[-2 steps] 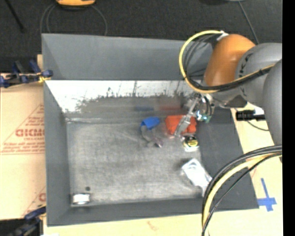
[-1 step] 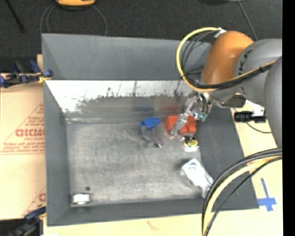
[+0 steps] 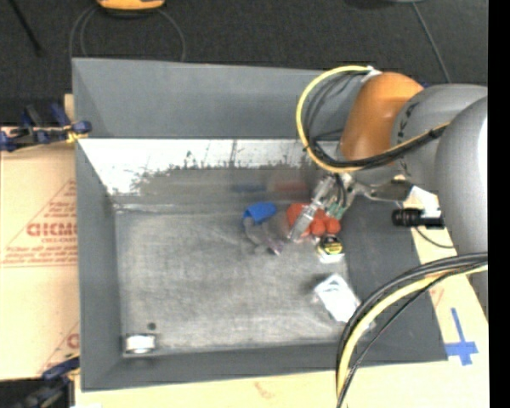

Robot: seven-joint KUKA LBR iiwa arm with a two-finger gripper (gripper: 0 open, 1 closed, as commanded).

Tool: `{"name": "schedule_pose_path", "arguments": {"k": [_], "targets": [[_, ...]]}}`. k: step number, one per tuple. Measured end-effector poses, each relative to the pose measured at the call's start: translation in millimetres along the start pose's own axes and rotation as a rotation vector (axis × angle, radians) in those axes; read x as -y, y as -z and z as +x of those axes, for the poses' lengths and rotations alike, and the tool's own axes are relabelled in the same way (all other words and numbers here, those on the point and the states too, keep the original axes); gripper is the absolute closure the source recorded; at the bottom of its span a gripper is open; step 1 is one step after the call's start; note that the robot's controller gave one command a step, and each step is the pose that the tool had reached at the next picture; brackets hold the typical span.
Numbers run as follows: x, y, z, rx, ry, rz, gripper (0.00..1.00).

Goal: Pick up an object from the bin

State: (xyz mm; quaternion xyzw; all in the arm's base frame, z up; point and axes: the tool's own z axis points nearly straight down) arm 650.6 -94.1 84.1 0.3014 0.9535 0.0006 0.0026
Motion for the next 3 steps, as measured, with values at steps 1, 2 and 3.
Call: {"name": "schedule_pose_path", "arguments": {"k": [1, 2, 3], "targets": [[11, -7, 22.7, 0.012, -0.206, -0.008, 0.0], [11, -6, 22.4, 0.013, -0.202, -0.008, 1.0], [10, 38, 19.3, 0.003, -0.196, -0.002, 1.0]]}}
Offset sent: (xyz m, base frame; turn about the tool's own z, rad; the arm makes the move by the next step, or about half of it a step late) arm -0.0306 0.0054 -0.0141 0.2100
